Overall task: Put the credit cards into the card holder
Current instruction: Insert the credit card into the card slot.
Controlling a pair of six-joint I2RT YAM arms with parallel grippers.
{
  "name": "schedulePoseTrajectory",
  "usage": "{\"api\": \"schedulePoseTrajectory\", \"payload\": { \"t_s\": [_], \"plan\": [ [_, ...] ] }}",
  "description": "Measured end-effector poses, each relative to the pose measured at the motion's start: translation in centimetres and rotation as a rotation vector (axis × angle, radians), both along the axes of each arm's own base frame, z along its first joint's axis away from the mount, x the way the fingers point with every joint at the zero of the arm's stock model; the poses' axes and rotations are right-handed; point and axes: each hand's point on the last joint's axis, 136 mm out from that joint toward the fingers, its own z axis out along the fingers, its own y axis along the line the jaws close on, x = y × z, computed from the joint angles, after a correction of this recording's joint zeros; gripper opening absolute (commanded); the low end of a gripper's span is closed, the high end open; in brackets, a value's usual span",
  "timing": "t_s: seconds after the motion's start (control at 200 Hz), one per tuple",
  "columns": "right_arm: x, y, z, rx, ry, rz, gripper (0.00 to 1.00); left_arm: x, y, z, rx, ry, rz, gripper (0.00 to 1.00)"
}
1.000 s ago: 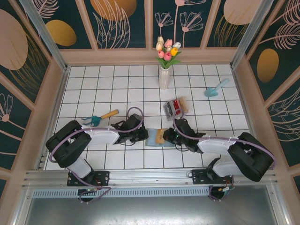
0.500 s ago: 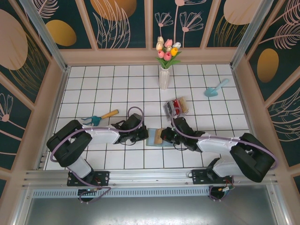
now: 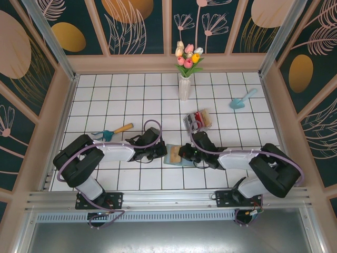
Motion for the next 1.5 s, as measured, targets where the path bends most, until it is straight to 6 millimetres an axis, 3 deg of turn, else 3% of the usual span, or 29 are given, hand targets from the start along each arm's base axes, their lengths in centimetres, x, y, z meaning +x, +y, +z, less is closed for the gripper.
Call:
{"api": "schedulePoseTrajectory", "payload": {
  "t_s": [0.12, 0.195, 0.38, 0.565, 0.791, 1.081, 1.261, 1.371, 1.501],
  "plan": [
    [0.1, 0.7, 0.3, 0.005, 0.004, 0.005, 0.10, 0.0, 0.0, 0.0, 0.000, 0.000, 0.001, 0.06],
    [0.1, 0.6, 0.2, -0.009, 0.009, 0.001, 0.19, 0.0, 0.0, 0.0, 0.000, 0.000, 0.001, 0.06],
    [-0.5, -1.2, -0.2, -0.097, 0.034, -0.032, 0.29, 0.0, 0.0, 0.0, -0.001, -0.001, 0.001, 0.05],
    [-0.7, -1.9, 0.3, -0.114, 0.028, -0.040, 0.28, 0.0, 0.0, 0.0, -0.002, -0.002, 0.000, 0.05],
    [-1.1, -1.7, -1.0, -0.131, 0.060, -0.020, 0.11, 0.0, -0.1, 0.1, -0.003, -0.002, 0.000, 0.06],
    [-0.9, -0.5, -1.5, -0.123, 0.087, 0.007, 0.10, 0.0, 0.0, 0.0, -0.004, -0.001, 0.005, 0.06],
    [-0.8, -0.6, -1.3, -0.164, 0.083, 0.018, 0.16, 0.1, 0.1, 0.1, -0.006, -0.003, 0.019, 0.07],
    [-0.3, -1.1, -0.3, -0.213, 0.044, 0.014, 0.20, 0.0, 0.4, 0.1, -0.002, -0.008, 0.029, 0.11],
    [1.1, -2.5, 3.5, -0.255, -0.071, -0.012, 0.29, 0.0, 1.0, 0.8, 0.004, -0.024, 0.054, 0.19]
  ]
}}
